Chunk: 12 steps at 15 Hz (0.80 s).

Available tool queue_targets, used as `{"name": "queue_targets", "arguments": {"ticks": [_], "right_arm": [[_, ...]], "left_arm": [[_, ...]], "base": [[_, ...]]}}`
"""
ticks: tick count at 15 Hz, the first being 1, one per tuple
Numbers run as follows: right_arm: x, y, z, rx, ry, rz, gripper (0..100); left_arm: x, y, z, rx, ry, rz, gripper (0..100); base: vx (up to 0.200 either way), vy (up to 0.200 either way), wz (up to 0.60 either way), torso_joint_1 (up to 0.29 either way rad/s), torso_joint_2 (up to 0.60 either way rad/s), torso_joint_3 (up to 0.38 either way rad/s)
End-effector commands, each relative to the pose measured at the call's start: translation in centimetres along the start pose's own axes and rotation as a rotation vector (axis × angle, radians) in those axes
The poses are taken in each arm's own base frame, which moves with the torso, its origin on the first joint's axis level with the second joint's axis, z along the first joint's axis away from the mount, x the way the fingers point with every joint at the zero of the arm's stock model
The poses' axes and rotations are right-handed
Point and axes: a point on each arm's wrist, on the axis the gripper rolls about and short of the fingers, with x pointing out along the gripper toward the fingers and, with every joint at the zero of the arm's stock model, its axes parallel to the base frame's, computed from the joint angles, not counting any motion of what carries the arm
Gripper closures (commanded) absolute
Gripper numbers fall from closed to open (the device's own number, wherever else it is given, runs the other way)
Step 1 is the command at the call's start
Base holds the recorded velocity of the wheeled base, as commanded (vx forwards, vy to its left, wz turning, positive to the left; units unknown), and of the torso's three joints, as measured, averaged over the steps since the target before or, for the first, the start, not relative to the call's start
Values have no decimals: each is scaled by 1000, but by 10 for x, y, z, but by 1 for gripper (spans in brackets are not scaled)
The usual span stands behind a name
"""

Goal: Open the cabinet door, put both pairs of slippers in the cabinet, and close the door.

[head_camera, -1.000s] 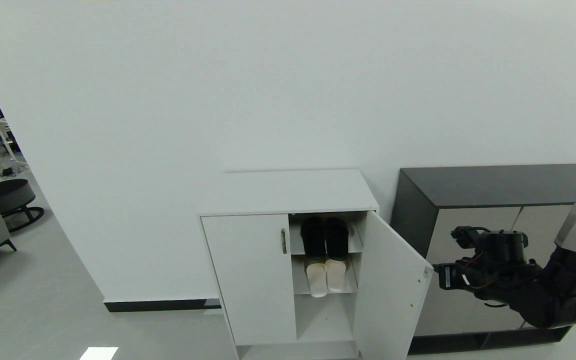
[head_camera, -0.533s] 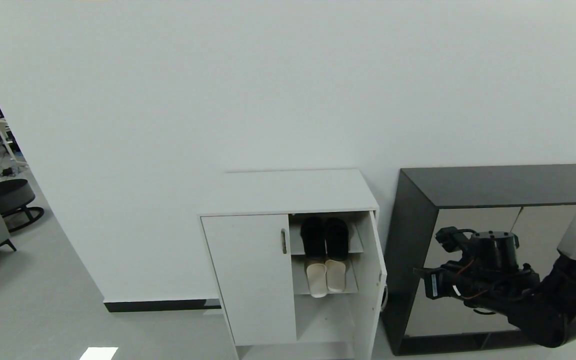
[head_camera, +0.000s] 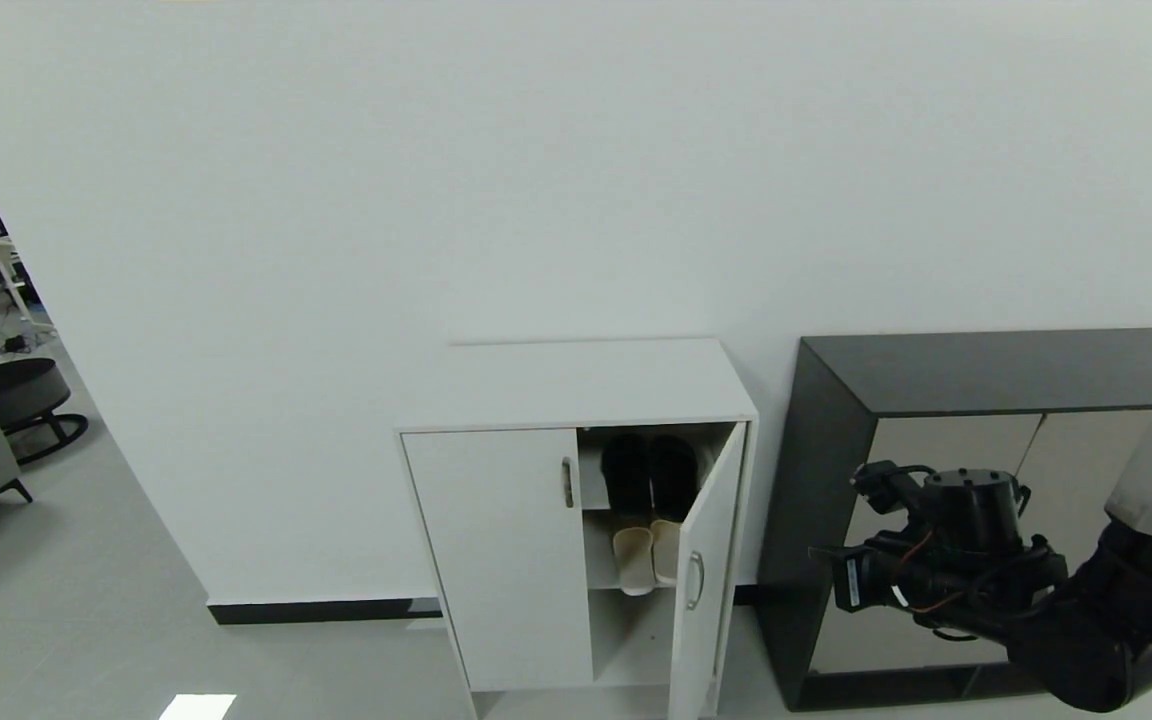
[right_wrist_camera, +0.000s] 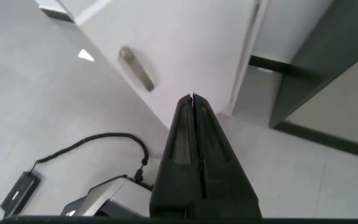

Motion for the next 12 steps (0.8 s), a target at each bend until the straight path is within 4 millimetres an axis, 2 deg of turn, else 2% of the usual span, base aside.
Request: {"name": "queue_targets", "arguments": {"ticks": [1, 8, 11, 12], "right_arm": [[0, 8, -2, -13, 1, 23, 100], [1, 33, -11, -43, 29, 91, 100], [10, 58, -17, -36, 40, 159, 100], [20, 65, -18, -36, 36, 180, 100]], "left_arm": [[0, 0, 0, -1, 1, 0, 100], [0, 0, 0, -1, 1, 0, 100], [0, 0, 0, -1, 1, 0, 100], [0, 0, 0, -1, 1, 0, 100]], "base": [[200, 0, 0, 12, 2, 2], [200, 0, 0, -1, 3, 1], [0, 0, 0, 0, 0, 0], [0, 0, 0, 0, 0, 0]]}}
